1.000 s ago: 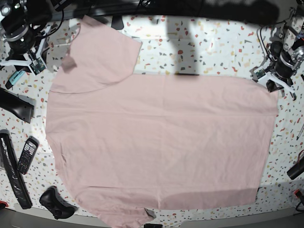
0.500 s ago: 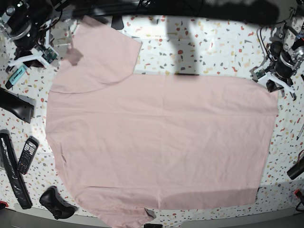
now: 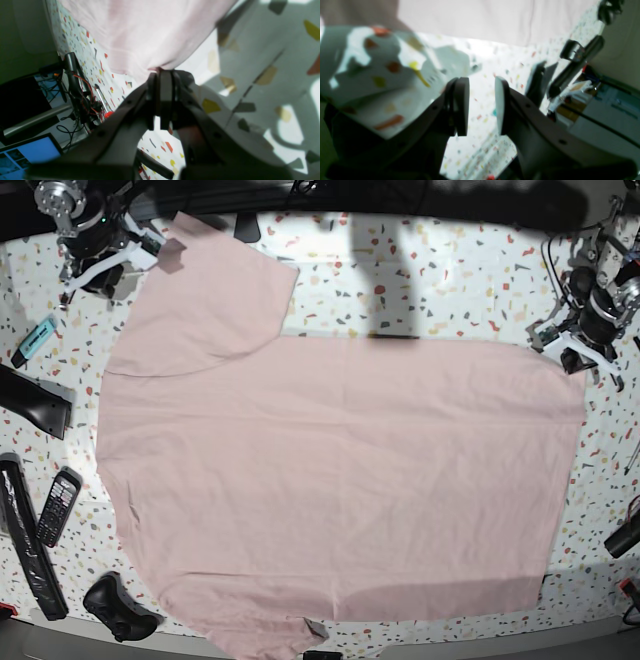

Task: Fold the T-shirt properly
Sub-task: 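Move right gripper to the sleeve-side corner, left gripper to the opposite corner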

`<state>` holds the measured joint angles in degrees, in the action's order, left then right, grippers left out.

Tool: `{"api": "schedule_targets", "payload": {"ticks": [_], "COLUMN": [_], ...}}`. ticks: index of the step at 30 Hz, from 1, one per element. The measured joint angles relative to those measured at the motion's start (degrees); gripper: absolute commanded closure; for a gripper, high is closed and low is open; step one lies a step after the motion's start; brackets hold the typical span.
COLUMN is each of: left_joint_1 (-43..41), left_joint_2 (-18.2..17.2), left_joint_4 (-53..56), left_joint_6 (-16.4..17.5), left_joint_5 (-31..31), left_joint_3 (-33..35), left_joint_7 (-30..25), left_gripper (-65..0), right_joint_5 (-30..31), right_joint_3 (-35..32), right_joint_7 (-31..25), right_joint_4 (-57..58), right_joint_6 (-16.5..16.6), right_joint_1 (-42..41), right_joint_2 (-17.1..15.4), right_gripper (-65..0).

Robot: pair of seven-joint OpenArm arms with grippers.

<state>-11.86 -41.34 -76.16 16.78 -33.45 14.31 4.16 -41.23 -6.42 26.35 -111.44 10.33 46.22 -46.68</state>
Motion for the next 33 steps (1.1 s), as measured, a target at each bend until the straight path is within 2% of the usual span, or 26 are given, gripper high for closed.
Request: {"api": "schedule_targets", "payload": {"ticks": [7, 10, 25, 28, 31, 33], "left_joint_1": [0.00, 0.00, 0.00, 0.00, 0.00, 0.00], "left_joint_2": [0.00, 0.02, 0.00, 0.02, 0.02, 0.00], "left_joint_4": [0.00, 0.00, 0.00, -0.02, -0.02, -0.04], "left_joint_6": [-0.04, -0.04, -0.07, -0.07, -0.07, -0.07], "left_joint_5": [0.02, 0.00, 0.02, 0.02, 0.02, 0.02], "left_joint_3": [0.00, 0.00, 0.00, 0.00, 0.00, 0.00], "left_joint_7": [-0.15, 0.02, 0.50, 0.72, 0.72, 0.72], "left_gripper": [0.0, 0.0, 0.0, 0.0, 0.0, 0.0], "right_joint_5": [-0.42, -0.42, -0.66, -0.66, -0.68, -0.74], "right_joint_3": [-5.86, -8.83, -21.20, -22.71, -22.97, -22.97], "right_joint_7": [0.66, 0.79, 1.29, 1.11, -0.13, -0.28], "right_joint_4": [3.76, 5.05, 6.99, 6.99, 6.99, 6.99], "right_joint_6": [-0.44, 1.27, 0.83, 0.90, 5.18, 7.06], "right_joint_1": [-6.08, -7.69, -19.08, -20.72, -21.77, -22.05], "right_joint_2": [0.00, 0.02, 0.00, 0.90, 2.27, 2.89], "right_gripper": [-17.4, -17.4, -17.4, -20.1, -25.8, -26.1]}}
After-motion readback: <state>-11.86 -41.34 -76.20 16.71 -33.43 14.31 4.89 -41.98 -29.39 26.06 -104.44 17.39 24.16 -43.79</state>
